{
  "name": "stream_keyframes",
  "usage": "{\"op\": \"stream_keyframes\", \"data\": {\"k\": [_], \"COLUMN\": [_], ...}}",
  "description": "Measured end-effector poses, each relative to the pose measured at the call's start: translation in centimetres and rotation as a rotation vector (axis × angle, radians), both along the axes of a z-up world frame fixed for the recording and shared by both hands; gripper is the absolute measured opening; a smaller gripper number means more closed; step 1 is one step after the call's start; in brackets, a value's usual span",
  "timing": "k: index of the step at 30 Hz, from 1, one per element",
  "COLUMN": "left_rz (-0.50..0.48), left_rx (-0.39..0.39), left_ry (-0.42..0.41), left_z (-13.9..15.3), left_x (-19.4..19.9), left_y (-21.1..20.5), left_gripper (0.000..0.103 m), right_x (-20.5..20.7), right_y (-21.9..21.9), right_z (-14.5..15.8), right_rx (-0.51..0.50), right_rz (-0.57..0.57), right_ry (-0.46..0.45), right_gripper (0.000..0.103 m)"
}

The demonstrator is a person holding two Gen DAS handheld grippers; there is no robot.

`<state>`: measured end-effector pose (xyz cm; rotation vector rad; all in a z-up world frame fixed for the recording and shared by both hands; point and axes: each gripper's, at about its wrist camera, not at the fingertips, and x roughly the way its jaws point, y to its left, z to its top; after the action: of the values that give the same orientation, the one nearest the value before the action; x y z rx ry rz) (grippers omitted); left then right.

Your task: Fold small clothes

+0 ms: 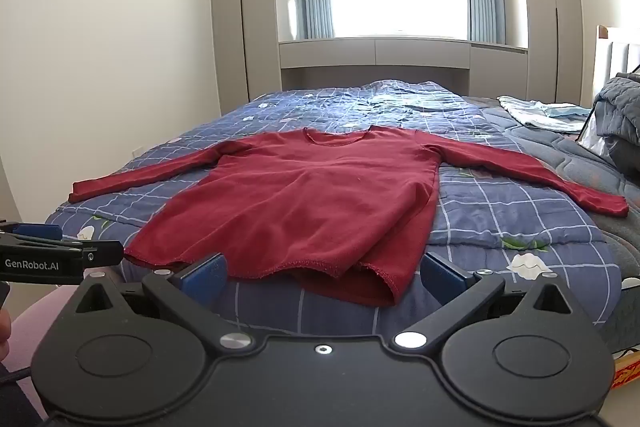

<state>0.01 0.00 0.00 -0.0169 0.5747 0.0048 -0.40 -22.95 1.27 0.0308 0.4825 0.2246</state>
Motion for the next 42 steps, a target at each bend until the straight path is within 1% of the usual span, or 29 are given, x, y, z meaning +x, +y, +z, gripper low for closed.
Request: {"op": "stream_keyframes", "data": {"k": [18,42], "left_rz": [0.006,0.01], "left_rx": [0.001,0.001], "left_ry": [0.006,0.005], "left_z": [0.14,0.23], "left_x": [0.01,0.05], "left_y": [0.53,0.07], "left_gripper": [0.103,0.103], "right_x": [0.17,0.27], "right_y": [-0.08,0.03], "right_z": [0.01,-0.08], "right_rx": [0.0,-0.002], "right_rz": [0.003,0.0], "right_ry": [0.013,0.015], "right_gripper": [0.103,0.103]}}
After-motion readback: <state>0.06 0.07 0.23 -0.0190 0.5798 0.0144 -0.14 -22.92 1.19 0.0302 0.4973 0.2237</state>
